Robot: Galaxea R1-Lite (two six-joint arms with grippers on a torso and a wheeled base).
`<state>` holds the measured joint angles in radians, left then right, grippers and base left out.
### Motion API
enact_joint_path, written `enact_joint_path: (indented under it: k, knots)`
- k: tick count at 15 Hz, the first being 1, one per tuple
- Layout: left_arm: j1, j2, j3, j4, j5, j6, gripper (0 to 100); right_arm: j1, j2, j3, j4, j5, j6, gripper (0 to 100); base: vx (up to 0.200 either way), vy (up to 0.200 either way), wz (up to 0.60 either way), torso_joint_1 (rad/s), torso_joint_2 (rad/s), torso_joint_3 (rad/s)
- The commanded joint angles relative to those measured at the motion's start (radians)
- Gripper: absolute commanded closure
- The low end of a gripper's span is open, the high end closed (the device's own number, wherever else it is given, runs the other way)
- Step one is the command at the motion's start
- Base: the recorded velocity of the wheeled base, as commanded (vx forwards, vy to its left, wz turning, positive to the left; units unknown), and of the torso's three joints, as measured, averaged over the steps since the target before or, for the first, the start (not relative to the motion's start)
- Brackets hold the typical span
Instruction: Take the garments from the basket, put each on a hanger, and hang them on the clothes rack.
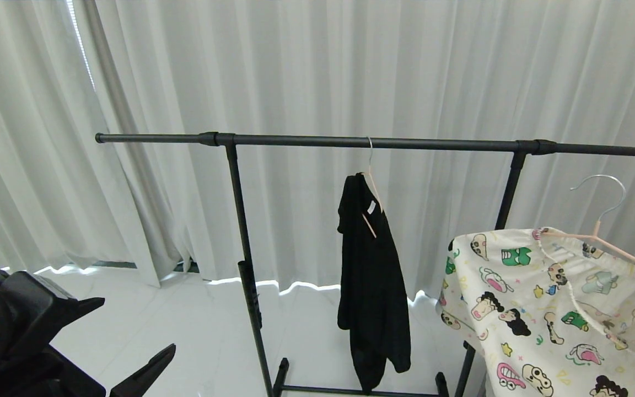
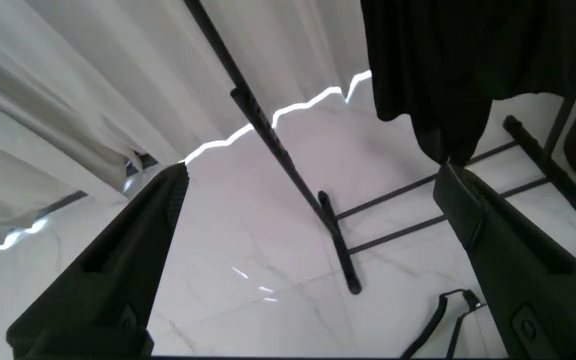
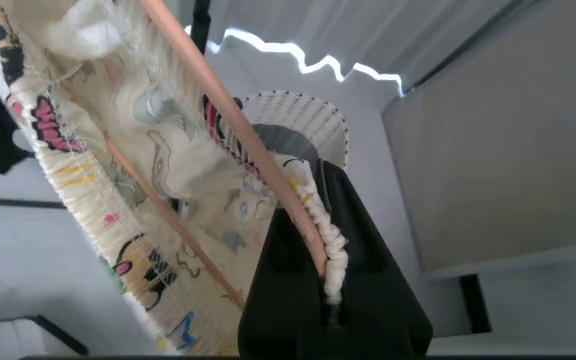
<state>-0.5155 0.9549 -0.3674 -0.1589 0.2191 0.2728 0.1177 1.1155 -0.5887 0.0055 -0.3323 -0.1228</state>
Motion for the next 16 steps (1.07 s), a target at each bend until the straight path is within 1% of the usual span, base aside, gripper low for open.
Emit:
enact_joint_path:
  k: [1, 2, 3, 4, 7, 9, 11, 16]
  knots:
    - [0.000, 0.027, -0.016, -0.001, 0.002, 0.000, 0, -0.003, 0.052, -0.040, 0.002, -0.022, 0.032, 100, 0.000, 0.000, 0.00, 0.000, 0.00, 0.000]
    - [0.000, 0.039, -0.027, -0.001, 0.003, -0.001, 0, -0.003, 0.090, -0.072, 0.001, -0.077, 0.046, 100, 0.000, 0.000, 0.00, 0.000, 0.00, 0.000]
    - [0.000, 0.045, -0.033, -0.001, 0.003, -0.001, 0, -0.001, 0.119, -0.095, -0.004, -0.114, 0.063, 100, 0.000, 0.000, 0.00, 0.000, 0.00, 0.000]
    - [0.000, 0.050, -0.038, -0.001, 0.002, -0.001, 0, 0.020, 0.165, -0.137, -0.007, -0.159, 0.095, 100, 0.200, 0.000, 0.00, 0.007, 0.01, 0.002]
    - [-0.001, 0.051, -0.038, -0.001, 0.003, 0.000, 0, 0.114, 0.213, -0.187, -0.013, -0.178, 0.144, 100, 0.200, 0.000, 0.00, 0.001, 0.00, 0.005]
    - [-0.001, 0.050, -0.038, -0.001, 0.003, -0.001, 0, 0.157, 0.251, -0.195, -0.058, -0.209, 0.163, 100, 0.200, 0.000, 0.00, 0.010, 0.00, -0.002]
    - [-0.001, 0.050, -0.038, -0.001, 0.002, -0.001, 0, 0.178, 0.282, -0.200, -0.105, -0.232, 0.164, 100, 0.200, 0.000, 0.00, 0.010, 0.01, 0.007]
    - [-0.001, 0.050, -0.036, -0.001, 0.002, -0.001, 0, 0.200, 0.300, -0.207, -0.113, -0.241, 0.164, 100, 0.200, 0.000, 0.00, 0.000, 0.00, 0.002]
